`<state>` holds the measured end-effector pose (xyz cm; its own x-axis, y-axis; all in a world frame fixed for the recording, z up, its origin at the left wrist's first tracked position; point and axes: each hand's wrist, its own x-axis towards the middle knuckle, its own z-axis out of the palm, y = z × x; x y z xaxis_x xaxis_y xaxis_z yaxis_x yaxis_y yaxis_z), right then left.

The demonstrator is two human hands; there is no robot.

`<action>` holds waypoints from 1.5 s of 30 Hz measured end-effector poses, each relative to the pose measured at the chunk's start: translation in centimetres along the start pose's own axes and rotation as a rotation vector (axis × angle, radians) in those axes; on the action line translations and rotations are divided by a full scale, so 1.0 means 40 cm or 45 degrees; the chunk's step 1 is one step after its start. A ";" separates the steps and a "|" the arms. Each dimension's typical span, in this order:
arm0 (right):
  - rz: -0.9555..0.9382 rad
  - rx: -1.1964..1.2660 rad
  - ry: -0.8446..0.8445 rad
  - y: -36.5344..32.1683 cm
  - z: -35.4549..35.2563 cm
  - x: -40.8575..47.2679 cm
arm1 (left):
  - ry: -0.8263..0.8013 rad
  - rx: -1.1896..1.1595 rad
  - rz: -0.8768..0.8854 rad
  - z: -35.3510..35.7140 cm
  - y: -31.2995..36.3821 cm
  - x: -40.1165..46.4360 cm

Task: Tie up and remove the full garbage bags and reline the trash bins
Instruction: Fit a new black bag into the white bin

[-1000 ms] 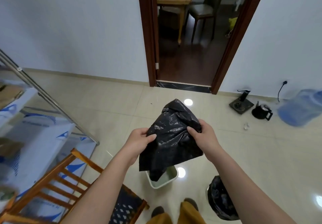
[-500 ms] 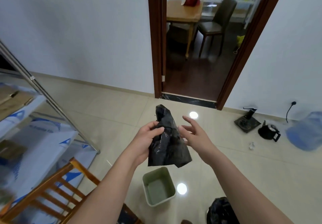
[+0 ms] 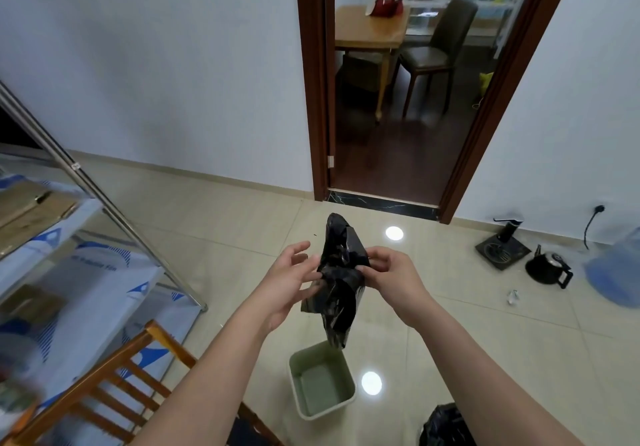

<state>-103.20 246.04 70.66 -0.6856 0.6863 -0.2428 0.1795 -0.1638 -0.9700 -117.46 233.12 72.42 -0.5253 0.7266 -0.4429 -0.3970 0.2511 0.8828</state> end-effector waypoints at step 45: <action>0.270 0.073 -0.069 -0.076 -0.014 -0.010 | -0.102 0.622 0.475 0.018 0.026 -0.011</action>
<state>-103.07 246.67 73.71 -0.6741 0.5930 -0.4404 0.2846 -0.3417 -0.8957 -117.11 233.52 73.65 -0.4969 0.8627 -0.0942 0.2030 0.2211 0.9539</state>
